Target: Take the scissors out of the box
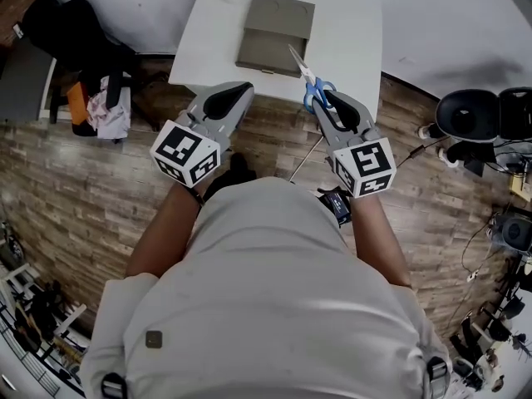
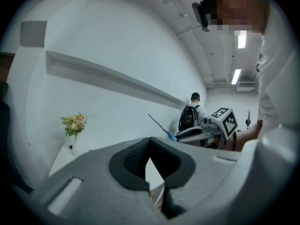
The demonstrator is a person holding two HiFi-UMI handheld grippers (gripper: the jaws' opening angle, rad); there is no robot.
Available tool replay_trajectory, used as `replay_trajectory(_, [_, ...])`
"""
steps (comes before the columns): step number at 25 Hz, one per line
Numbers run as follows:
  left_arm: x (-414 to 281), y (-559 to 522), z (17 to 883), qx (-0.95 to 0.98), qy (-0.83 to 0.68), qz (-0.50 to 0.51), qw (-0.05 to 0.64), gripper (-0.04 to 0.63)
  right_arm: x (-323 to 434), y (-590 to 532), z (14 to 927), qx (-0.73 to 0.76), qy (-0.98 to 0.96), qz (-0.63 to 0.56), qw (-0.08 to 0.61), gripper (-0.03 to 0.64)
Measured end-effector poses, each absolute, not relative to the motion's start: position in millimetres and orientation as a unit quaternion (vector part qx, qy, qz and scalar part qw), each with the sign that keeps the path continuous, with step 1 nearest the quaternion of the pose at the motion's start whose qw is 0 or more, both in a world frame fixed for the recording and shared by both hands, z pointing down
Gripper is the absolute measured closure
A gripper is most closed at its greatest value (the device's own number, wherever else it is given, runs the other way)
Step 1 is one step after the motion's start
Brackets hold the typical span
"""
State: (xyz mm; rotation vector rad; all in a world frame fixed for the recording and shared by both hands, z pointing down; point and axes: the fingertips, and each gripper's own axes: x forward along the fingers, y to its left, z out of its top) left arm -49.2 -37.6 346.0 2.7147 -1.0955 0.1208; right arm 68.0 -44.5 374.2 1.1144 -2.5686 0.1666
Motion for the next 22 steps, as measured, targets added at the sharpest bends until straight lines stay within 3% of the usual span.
replay_trajectory(13, [31,34,350,0.908,-0.404,0.041,0.101,0.591,135,34,375,0.344,-0.926,0.049,0.147,0.517])
replay_trajectory(22, [44,71,348,0.907,-0.410,0.044,0.092,0.591,141,73,375,0.341,-0.930,0.048,0.130,0.517])
